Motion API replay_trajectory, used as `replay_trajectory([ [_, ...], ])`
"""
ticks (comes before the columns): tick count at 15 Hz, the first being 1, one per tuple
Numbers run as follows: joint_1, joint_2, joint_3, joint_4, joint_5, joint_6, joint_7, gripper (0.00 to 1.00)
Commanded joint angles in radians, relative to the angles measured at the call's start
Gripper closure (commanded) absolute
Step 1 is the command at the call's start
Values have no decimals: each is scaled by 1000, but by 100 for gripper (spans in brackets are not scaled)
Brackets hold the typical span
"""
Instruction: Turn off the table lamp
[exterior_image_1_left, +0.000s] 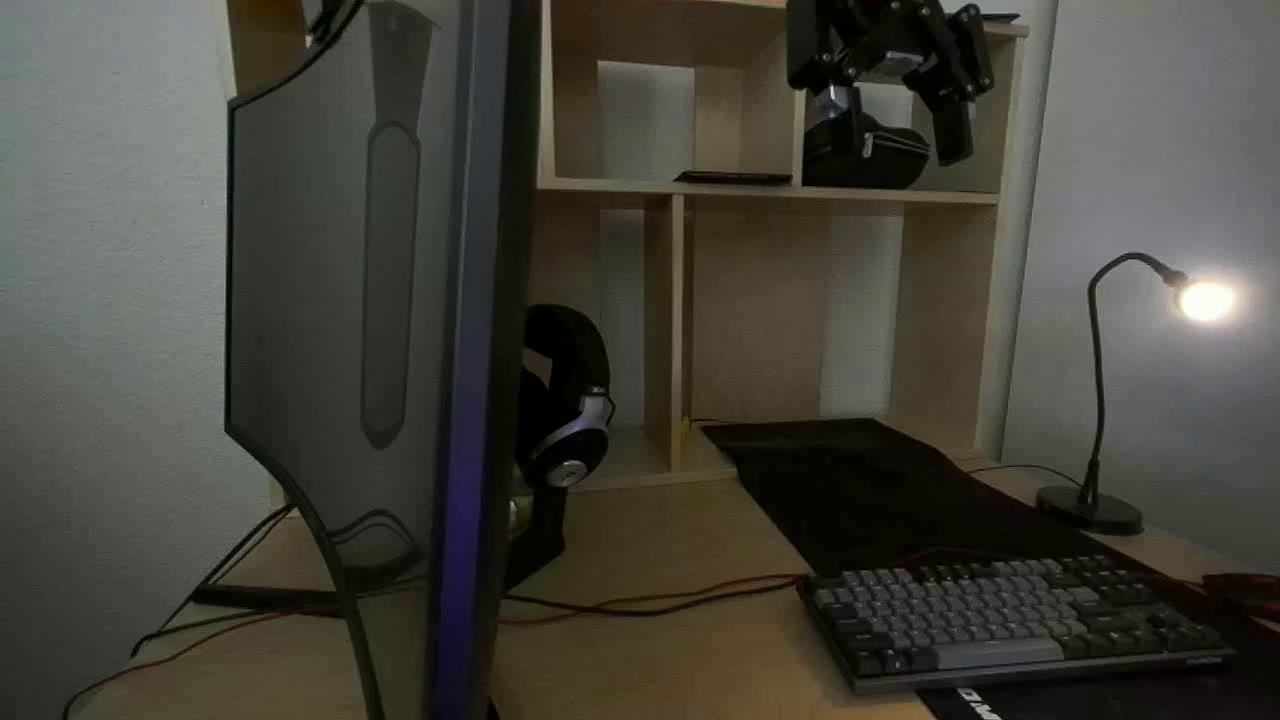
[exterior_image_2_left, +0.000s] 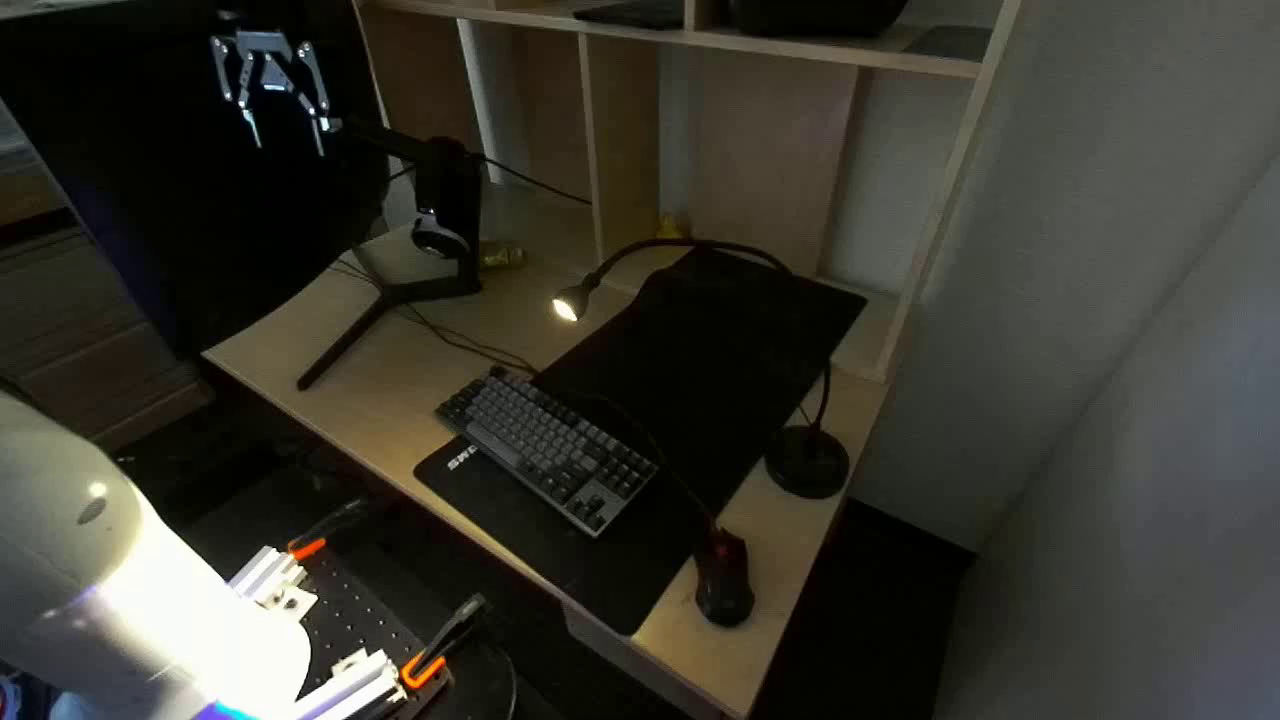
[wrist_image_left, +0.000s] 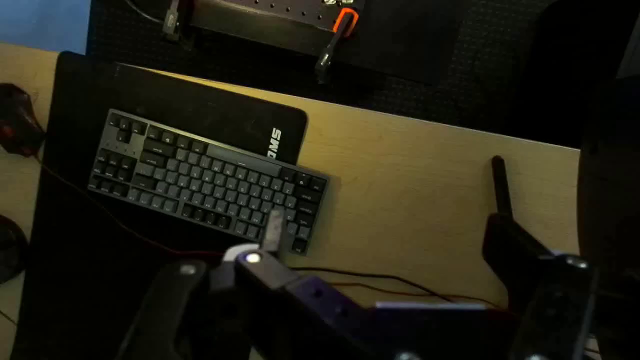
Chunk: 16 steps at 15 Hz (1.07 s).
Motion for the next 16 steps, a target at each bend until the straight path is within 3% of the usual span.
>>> replay_trajectory([
  [1,3,2,-2,4,-1,-3,2,0],
  [3,-59,21,-59,4,-5,70,53,0],
  [5,-88,24,-101,23,20,43,90,0],
  [6,-88,6,-115,25,71,21,110,0],
  [7,-78,7,-97,3,22,49,71,0],
  [10,-93,4,-121,14,60,44,86,0],
  [12,-129,118,-112,49,46,91,221,0],
  [16,-192,288,-183,108,57,214,310,0],
])
